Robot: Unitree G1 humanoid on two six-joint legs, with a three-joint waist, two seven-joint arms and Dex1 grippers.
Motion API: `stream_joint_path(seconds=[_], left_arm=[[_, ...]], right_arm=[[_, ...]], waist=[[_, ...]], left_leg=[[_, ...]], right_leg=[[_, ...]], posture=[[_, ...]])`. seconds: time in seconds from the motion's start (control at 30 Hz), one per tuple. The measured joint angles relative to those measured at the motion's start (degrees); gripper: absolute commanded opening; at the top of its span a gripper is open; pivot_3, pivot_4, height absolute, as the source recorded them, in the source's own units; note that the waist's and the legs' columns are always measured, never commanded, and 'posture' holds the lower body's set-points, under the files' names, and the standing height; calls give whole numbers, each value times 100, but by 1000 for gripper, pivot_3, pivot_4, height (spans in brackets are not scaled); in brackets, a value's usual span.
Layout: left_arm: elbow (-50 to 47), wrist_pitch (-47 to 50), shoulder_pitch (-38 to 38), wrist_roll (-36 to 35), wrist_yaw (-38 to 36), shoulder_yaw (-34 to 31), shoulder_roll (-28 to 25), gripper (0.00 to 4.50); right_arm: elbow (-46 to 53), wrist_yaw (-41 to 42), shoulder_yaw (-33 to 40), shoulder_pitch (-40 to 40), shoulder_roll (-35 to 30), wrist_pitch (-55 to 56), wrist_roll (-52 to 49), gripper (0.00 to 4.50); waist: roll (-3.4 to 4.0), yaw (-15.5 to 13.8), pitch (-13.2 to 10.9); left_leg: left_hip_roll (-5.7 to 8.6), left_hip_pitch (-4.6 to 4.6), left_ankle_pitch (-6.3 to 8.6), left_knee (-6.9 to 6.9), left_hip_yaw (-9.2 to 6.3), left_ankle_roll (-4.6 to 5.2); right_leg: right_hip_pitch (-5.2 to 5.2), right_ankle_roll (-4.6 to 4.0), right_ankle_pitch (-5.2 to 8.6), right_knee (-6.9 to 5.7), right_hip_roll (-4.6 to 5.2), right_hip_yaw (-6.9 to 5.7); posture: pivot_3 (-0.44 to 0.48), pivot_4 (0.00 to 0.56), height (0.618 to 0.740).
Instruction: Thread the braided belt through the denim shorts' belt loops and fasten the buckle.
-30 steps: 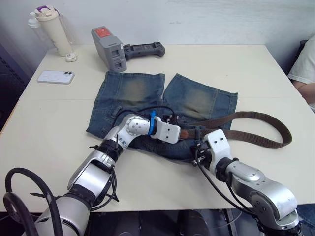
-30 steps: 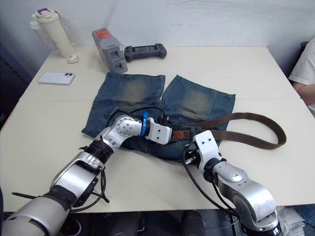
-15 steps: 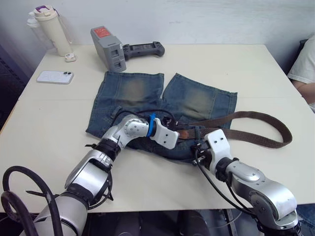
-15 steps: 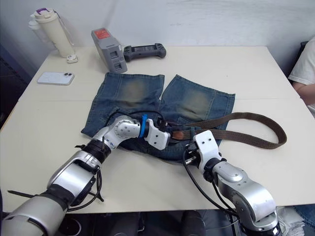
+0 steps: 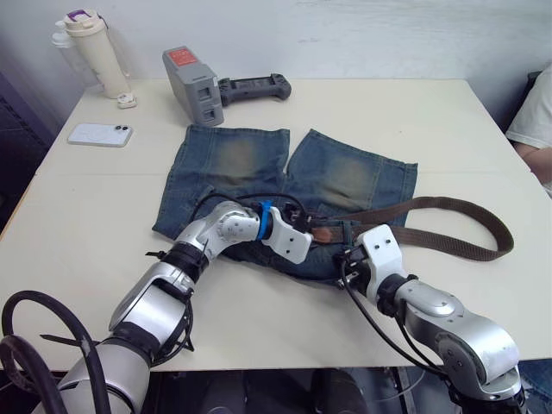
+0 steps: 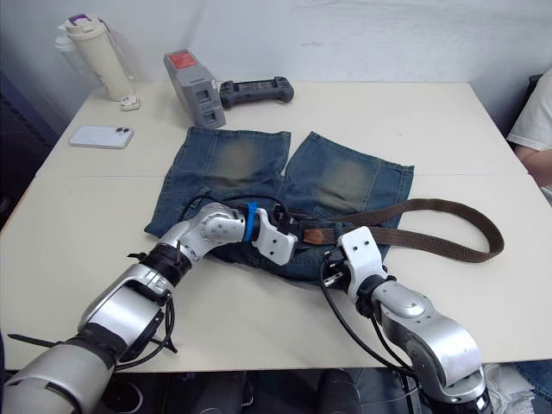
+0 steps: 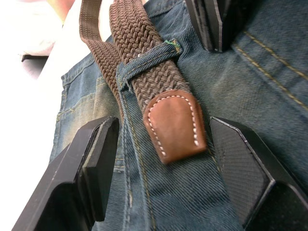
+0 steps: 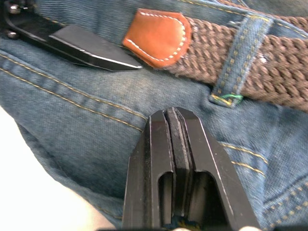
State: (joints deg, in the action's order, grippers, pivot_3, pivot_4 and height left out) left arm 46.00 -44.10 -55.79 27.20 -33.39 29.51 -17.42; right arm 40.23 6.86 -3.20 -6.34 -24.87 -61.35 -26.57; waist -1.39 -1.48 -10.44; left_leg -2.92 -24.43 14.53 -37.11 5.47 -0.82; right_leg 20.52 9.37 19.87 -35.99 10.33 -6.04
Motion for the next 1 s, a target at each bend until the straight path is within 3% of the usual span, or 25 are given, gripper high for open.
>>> stream_joint_path(seconds=[0.23,0.57,0.83,1.0], left_arm=[[171,29,-63,91,10,127,52,33],[126,59,-11,-154,-131,-42,37,33],[-877,605,7,-891,-1249,-305,-669,33],[-1396,939,-33,-1192,-1787,-406,-838,33]], right_arm=[[0,-1,113,15,28,-32,12,0],[0,70,115,14,50,-41,14,0],[-135,24,159,-5,258,-248,31,0],[-263,-12,177,-127,336,-282,55,0]], waist=[[-1,16,1],[-1,31,2],[0,164,1],[0,152,0]], left_leg=[[0,3,2,1,0,3],[-1,4,1,3,0,2],[-3,1,-2,16,3,-4],[-3,1,-2,12,3,-4]], right_leg=[[0,0,0,-2,1,0],[3,0,0,-2,0,0],[12,0,0,-2,-1,-1],[9,0,0,-1,-1,-2]], posture=[[0,150,740],[0,150,740],[0,150,740],[0,150,740]])
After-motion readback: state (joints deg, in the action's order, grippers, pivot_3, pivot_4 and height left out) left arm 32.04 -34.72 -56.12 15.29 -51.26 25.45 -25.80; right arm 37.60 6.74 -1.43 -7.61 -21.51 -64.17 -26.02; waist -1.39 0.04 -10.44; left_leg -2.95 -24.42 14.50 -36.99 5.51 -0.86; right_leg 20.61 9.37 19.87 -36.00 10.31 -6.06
